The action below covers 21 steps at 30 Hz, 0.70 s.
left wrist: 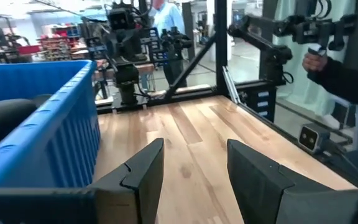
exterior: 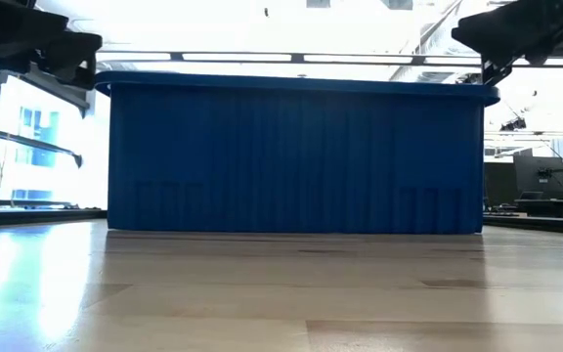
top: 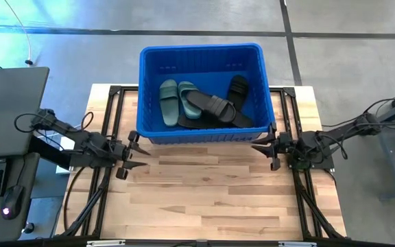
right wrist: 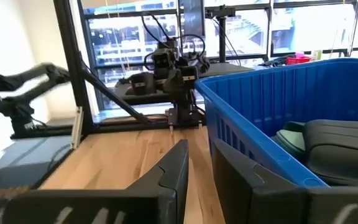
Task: Pick and place slides into bin
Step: Return to Home Position
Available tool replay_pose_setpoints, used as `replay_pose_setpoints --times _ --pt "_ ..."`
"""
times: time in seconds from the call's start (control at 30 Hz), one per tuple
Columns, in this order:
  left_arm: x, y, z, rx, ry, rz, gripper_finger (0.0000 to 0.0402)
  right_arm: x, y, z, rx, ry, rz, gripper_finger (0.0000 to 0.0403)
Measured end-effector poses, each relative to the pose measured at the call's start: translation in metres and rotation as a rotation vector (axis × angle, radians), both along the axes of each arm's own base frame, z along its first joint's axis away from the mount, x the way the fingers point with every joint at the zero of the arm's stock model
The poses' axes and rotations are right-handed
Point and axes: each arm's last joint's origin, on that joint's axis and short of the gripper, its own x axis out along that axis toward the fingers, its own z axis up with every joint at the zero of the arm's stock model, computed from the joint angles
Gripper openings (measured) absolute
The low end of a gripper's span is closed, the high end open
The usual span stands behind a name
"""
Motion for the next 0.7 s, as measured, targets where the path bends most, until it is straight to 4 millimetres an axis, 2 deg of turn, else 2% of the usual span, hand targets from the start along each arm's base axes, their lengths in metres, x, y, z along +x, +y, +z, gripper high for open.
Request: replay_pose_setpoints --times 0.3,0.43,0.57,0.7 --pt "-0.009 0.005 -0.004 0.009 0.025 0.072 0.0161 -0.018 -0.006 0.003 0.058 -0.029 0.011 0.0063" --pt "-0.009 0.005 -0.006 -0.005 0.016 0.085 0.0161 -0.02 -0.004 0.003 0.034 -0.04 0.059 0.0064" --pt "-0.007 0.005 -0.017 -0.007 0.008 0.077 0.0161 -0.021 -0.006 0.002 0.042 -0.02 0.02 0.0062" --pt "-0.007 0.004 -0.012 -0.002 -0.038 0.065 0.0161 -0.021 -0.005 0.002 0.041 -0.023 0.032 0.0064"
